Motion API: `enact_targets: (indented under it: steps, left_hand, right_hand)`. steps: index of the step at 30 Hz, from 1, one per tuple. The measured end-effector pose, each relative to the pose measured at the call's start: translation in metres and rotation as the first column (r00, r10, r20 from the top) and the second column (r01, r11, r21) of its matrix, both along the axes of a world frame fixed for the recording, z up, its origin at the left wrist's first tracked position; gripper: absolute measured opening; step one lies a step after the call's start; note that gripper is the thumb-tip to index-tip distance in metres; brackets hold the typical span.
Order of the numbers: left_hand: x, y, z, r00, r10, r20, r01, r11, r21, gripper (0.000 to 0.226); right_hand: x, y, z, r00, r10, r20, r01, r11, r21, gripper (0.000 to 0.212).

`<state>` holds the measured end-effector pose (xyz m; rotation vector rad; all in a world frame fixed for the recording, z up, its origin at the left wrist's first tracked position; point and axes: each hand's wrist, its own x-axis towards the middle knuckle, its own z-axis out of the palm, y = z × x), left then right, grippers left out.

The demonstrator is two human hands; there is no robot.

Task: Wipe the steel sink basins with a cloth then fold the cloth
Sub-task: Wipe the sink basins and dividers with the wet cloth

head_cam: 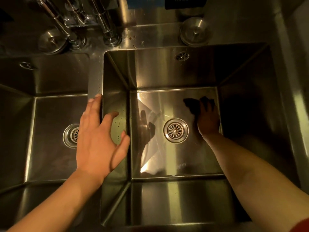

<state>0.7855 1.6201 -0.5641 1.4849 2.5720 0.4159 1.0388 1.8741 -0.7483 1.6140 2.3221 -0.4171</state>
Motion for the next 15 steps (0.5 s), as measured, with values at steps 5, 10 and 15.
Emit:
enact_targets:
  steps: [5, 10, 15]
  left_hand:
    - [0.002, 0.001, 0.004, 1.000, 0.017, 0.003, -0.017, 1.000, 0.000, 0.053]
    - [0.003, 0.002, 0.003, 1.000, 0.021, 0.004, -0.021, 0.999, 0.033, 0.051]
    - [0.002, 0.003, 0.003, 1.000, 0.026, 0.004, -0.027, 0.997, 0.068, 0.053]
  right_hand:
    - [0.028, -0.056, 0.027, 0.993, -0.015, 0.119, 0.025, 0.996, -0.086, 0.063]
    - [0.042, -0.100, 0.054, 0.967, -0.100, 0.235, 0.167, 0.944, -0.286, 0.049]
    - [0.048, -0.122, 0.092, 0.967, -0.220, 0.130, 0.255, 0.803, -0.538, 0.038]
